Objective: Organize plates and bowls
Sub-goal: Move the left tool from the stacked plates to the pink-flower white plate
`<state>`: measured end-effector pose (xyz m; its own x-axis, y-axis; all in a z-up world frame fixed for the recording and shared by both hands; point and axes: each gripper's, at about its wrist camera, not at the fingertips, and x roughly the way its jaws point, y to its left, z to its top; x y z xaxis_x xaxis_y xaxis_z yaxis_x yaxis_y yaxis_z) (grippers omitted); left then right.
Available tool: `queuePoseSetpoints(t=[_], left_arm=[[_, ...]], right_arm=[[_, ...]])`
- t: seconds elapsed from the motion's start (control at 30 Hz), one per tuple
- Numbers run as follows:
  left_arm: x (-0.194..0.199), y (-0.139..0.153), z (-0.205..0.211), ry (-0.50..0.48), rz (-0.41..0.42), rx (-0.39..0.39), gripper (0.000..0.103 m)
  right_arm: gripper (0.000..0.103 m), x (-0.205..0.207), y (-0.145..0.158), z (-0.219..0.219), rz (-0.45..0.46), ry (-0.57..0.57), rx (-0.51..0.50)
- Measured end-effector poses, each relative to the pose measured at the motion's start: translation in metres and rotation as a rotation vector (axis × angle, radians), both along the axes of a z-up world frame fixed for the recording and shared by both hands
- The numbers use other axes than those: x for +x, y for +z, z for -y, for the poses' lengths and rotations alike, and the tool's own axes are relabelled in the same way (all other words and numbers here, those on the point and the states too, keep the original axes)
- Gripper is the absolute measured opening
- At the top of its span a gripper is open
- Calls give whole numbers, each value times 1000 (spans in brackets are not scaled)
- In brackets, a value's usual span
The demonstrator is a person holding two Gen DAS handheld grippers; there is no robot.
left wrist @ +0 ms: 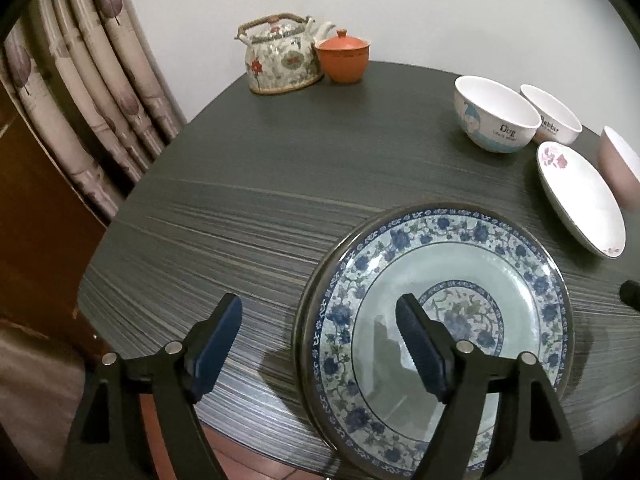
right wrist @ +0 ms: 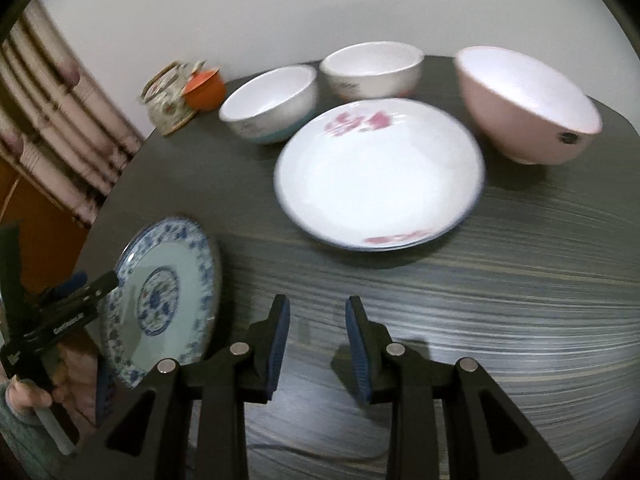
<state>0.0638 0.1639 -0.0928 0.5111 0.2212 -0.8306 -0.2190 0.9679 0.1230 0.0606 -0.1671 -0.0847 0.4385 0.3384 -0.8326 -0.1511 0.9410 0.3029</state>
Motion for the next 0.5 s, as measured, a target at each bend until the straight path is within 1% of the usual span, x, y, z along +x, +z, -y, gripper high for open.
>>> queuePoseSetpoints(t=[0.07, 0.13, 0.27, 0.4, 0.5], left_arm=[[0, 2, 1, -3, 4, -15, 77], [1, 6, 4, -18, 3, -48, 77], [5, 20, 19, -59, 25, -58, 77], [20, 31, 44, -112, 54, -111, 77], [35, 33, 64, -152, 65, -151, 77]], right_arm=[[30, 2, 1, 16, 15, -17, 7], [30, 4, 3, 27, 37, -20, -5], [30, 10, 6, 46, 57, -42, -10], [30, 21, 7, 61, 79, -77, -5], [30, 35, 6, 69, 90, -102, -16]])
